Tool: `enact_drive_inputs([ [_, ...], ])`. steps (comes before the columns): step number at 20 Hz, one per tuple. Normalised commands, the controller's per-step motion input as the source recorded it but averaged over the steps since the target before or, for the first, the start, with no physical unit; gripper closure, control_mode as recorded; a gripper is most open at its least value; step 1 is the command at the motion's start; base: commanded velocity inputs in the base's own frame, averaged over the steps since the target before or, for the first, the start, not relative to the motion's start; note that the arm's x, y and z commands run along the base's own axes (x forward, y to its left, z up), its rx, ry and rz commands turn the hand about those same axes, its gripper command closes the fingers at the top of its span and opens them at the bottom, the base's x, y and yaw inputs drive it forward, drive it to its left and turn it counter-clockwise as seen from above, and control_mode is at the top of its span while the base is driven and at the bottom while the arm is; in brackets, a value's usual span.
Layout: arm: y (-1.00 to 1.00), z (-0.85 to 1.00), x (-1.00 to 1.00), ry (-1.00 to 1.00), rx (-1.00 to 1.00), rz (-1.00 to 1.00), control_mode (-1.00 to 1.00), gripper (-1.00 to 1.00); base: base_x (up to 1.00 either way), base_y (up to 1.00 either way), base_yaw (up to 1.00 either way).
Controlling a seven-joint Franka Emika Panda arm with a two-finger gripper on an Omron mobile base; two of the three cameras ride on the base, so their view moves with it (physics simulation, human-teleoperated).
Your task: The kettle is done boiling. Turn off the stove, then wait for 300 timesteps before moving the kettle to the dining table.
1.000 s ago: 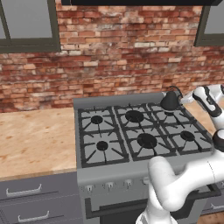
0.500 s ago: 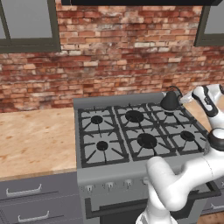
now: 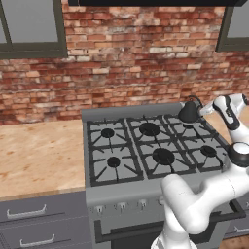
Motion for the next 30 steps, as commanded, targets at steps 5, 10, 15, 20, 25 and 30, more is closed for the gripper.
enact_drive_inputs([
  [5, 0.00, -0.09, 0.05, 0.00, 0.00, 0.00, -1.00, -1.00, 0.00, 0.00, 0.00],
  [10, 0.02, -0.08, 0.02, 0.00, 0.00, 0.00, -1.00, -1.00, 0.00, 0.00, 0.00],
  [15, 0.11, -0.03, 0.01, 0.00, 0.00, 0.00, -1.00, -1.00, 0.00, 0.00, 0.00],
  [20, 0.23, -0.01, 0.01, 0.00, 0.00, 0.00, -1.00, -1.00, 0.00, 0.00, 0.00],
  [25, 0.23, -0.02, 0.01, 0.00, 0.00, 0.00, -1.00, -1.00, 0.00, 0.00, 0.00],
  [30, 0.17, -0.05, 0.00, 0.00, 0.00, 0.00, -1.00, -1.00, 0.00, 0.00, 0.00],
])
